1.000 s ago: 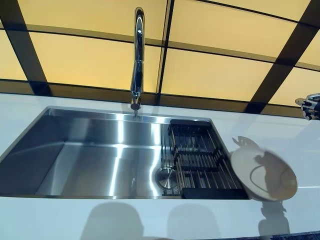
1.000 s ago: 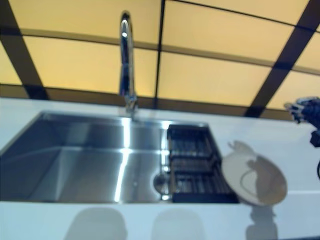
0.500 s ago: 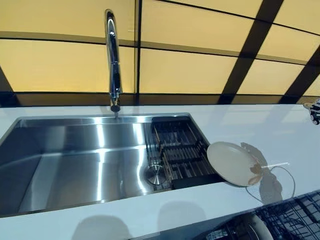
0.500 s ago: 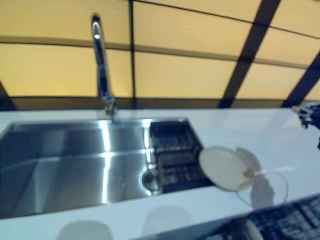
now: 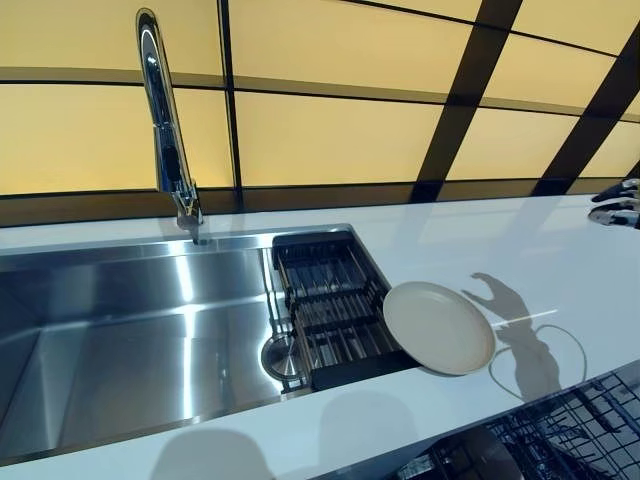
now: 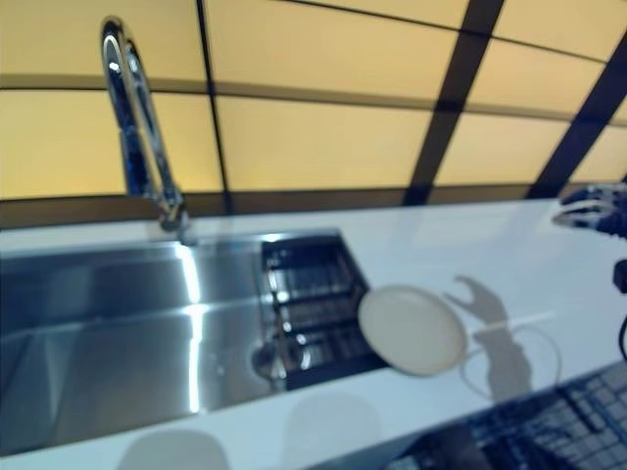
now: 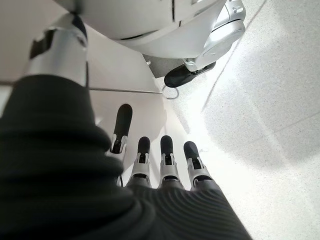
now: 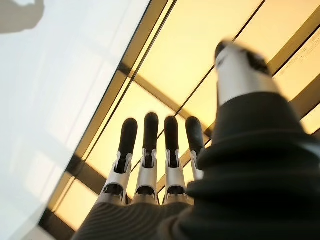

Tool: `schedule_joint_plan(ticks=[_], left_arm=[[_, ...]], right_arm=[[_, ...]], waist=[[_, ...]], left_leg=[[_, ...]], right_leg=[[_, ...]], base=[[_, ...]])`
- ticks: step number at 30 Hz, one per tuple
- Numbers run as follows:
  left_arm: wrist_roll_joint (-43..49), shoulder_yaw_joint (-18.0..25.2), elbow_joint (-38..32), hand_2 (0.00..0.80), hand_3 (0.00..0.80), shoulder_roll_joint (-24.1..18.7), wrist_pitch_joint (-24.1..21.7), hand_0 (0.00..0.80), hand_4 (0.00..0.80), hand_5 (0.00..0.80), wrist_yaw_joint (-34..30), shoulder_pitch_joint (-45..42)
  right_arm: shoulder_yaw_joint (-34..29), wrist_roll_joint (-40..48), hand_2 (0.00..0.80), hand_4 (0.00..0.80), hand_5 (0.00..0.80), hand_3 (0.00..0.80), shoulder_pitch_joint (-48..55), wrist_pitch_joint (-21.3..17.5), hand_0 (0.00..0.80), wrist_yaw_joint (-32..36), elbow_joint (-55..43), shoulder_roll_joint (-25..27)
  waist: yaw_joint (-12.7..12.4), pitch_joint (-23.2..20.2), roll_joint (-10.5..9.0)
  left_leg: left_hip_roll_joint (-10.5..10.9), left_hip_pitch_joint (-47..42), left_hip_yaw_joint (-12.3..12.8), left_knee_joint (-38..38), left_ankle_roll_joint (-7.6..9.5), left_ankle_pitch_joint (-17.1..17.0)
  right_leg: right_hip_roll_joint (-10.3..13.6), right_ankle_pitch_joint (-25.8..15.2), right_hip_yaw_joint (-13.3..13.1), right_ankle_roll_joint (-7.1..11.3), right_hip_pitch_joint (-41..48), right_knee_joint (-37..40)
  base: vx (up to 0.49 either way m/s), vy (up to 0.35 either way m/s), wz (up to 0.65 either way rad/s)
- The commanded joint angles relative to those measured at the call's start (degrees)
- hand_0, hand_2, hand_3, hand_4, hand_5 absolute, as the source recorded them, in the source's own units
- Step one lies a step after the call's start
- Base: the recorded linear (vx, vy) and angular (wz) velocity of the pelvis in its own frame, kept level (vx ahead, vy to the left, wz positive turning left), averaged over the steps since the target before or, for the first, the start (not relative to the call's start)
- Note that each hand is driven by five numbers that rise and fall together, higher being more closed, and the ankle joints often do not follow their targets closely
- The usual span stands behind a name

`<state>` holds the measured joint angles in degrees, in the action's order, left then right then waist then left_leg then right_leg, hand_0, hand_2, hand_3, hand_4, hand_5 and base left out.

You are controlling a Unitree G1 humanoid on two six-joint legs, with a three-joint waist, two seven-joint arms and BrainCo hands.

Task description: Take plates into dishwasher

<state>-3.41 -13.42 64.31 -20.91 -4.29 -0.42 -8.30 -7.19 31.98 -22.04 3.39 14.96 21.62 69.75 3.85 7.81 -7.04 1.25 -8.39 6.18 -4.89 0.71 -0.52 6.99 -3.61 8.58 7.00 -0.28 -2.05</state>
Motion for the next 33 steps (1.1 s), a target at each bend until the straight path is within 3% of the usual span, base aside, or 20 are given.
schedule_joint_plan(ticks=[1,16,23,33], left_arm=[[0.6,1.2,-0.3,0.0,0.0,-1.2,-3.1,0.0,0.0,0.0,0.6,4.1],[0.0,2.3,0.8,0.0,0.0,0.8,-4.0,0.0,0.0,0.0,0.9,5.4],[-0.4,2.7,1.9,0.0,0.0,2.1,-4.6,0.0,0.0,0.0,1.4,5.2],[-0.4,3.0,1.2,0.0,0.0,3.2,-4.0,0.0,0.0,0.0,1.1,5.0]], right_arm=[[-1.9,-2.0,0.0,0.0,0.0,0.0,-1.9,-4.3,0.0,-3.4,-4.2,-2.0],[-4.6,-11.9,0.0,0.0,0.0,0.0,10.7,-5.1,0.0,-15.4,-22.6,-17.6],[-6.3,-23.3,0.0,0.0,0.0,0.0,17.1,-7.3,0.0,-24.0,-31.0,-23.4],[-6.4,-24.2,0.0,0.0,0.0,0.0,23.7,-9.9,0.0,-27.7,-38.0,-30.6]], waist=[[-0.5,-0.4,-0.91],[2.0,0.4,0.23],[3.3,0.2,1.21],[5.0,-0.1,2.48]], left_leg=[[2.9,-3.0,-1.0,0.1,1.77,5.9],[3.3,-3.7,-0.6,0.0,2.2,6.3],[3.5,-4.2,0.1,0.1,2.57,6.9],[3.9,-4.8,1.3,0.3,2.84,7.2]], right_leg=[[3.2,-11.3,-0.8,4.99,-7.3,-2.3],[3.5,-12.4,-2.5,5.05,-9.0,-4.5],[3.6,-12.1,-3.7,4.86,-9.0,-5.1],[4.0,-12.1,-5.4,4.89,-9.3,-6.4]], base=[[0.004,0.021,0.04],[-0.005,0.004,-0.02],[-0.005,0.013,-0.02],[-0.015,0.037,-0.06]])
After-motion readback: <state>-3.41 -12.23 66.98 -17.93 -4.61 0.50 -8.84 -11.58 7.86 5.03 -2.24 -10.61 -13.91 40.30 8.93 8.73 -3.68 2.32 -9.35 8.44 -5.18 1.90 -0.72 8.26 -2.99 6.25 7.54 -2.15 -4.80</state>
